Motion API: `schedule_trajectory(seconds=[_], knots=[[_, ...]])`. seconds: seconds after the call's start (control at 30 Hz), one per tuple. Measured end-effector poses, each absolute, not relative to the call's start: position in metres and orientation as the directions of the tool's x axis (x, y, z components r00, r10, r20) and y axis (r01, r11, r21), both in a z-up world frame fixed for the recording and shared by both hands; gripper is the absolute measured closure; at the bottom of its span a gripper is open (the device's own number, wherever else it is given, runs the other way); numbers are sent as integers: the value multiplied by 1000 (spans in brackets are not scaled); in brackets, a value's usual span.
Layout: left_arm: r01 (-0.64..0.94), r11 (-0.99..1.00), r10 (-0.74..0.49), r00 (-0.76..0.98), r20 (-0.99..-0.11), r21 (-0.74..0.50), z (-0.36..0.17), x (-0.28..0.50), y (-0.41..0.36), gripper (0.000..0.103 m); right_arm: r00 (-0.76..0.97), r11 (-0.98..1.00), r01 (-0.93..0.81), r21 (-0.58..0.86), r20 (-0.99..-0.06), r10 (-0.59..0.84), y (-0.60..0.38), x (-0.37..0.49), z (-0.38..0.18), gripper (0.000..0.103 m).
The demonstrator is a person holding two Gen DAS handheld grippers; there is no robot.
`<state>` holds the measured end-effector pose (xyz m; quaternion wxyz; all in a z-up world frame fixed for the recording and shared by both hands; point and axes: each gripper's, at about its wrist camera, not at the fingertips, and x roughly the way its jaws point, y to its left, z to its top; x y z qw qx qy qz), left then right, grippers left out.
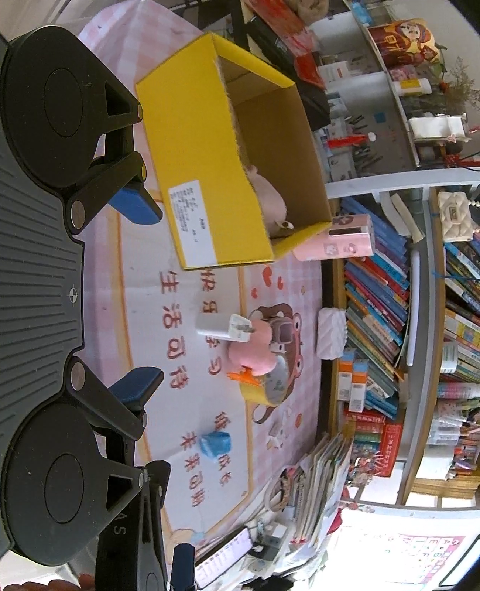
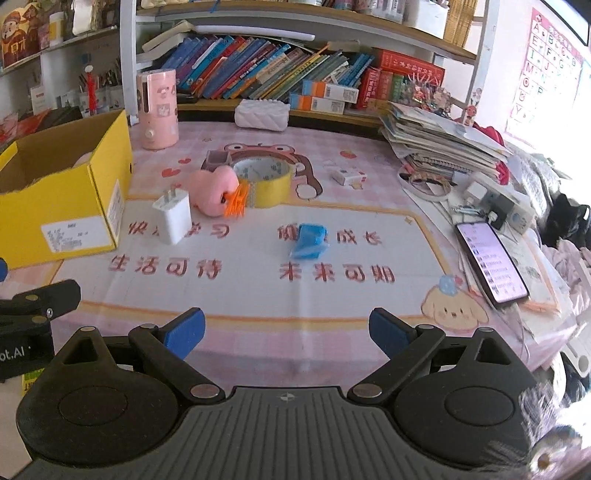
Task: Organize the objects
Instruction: 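Grasp the blue plastic bag with the right gripper while the left gripper approaches the white charger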
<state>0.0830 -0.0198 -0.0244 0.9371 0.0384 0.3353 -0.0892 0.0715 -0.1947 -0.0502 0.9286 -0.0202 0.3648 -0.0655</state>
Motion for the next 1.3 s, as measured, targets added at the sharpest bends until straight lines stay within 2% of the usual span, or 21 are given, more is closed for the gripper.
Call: schedule_trajectory(seconds=[0.3,0.53,0.73,0.87,1.07,1.23,1.3], knots=[[168,986,-127,754,-644,2,-28,116,-43,16,728,996,65,-67,-680,-94,-220,116,-51,10],[132,991,-88,741,-666,16,-34,136,-60,16,702,998,60,-24,-709,-59,-244,150,-60,25],[112,993,-60,731,-680,33,-37,149,-72,17,653,998,60,10,-757,-32,-261,182,-76,25],[113,992,-49,731,-681,50,-37,155,-81,16,626,998,64,28,-780,-18,-269,203,-85,31],[107,992,-30,732,-681,71,-37,161,-91,17,575,996,58,61,-818,17,-279,227,-99,44],[92,993,-17,731,-682,74,-37,167,-95,17,550,997,14,82,-833,61,-280,236,-107,67],[91,993,-17,729,-684,72,-38,170,-97,17,550,998,-22,64,-833,66,-278,237,-107,70]])
